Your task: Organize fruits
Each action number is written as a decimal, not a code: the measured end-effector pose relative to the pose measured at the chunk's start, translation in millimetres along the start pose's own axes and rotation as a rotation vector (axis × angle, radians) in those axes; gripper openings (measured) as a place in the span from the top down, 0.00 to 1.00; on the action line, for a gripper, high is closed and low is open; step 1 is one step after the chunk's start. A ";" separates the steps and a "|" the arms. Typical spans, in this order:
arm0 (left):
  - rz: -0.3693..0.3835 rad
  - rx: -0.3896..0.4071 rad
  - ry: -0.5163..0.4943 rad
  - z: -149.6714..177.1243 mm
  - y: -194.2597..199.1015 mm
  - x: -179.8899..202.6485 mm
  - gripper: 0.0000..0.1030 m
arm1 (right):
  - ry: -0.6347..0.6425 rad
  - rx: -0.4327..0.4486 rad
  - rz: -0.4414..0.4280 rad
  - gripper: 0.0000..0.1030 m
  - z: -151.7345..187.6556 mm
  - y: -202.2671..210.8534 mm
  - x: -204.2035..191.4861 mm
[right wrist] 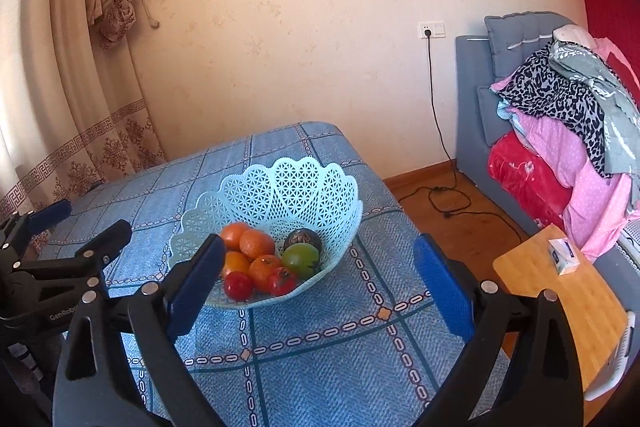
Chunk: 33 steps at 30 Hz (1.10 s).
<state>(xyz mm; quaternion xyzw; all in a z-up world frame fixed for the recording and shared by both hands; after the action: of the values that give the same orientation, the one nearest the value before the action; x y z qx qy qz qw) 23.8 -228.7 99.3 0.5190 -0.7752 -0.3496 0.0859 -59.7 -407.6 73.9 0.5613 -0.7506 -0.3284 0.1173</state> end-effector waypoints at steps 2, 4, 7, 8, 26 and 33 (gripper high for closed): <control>-0.007 0.007 -0.003 0.6 3.1 -0.2 0.05 | 0.002 0.006 0.001 0.06 -0.9 2.8 -0.3; -0.018 0.016 -0.005 1.2 6.8 0.3 0.05 | 0.008 0.008 0.008 0.06 -0.9 4.3 -0.7; -0.025 0.022 0.004 1.7 11.0 0.0 0.05 | 0.023 0.009 0.029 0.06 -0.6 5.0 -2.2; -0.026 0.024 0.008 1.8 12.0 -0.7 0.05 | 0.026 0.008 0.029 0.06 -0.8 5.0 -2.7; -0.078 0.016 0.018 5.7 16.3 -7.3 0.05 | 0.106 -0.008 0.068 0.05 3.8 2.0 -19.6; -0.087 0.015 0.010 7.4 16.1 -5.8 0.05 | 0.115 -0.023 0.067 0.05 5.5 -2.0 -20.8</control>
<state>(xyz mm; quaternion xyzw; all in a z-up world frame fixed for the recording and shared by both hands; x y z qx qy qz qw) 10.7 -216.9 105.3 0.5546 -0.7542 -0.3445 0.0705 -54.0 -386.8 72.5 0.5523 -0.7573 -0.2999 0.1775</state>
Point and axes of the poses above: each gripper's, at about its wrist camera, not at the fingertips, and y roughly against the way its jaws point, x to its right, z to its underside, the point moved 3 cm from there along -y, roughly the way its jaws point, and after that the axes turned 11 degrees about -x, right-handed, at the moved point
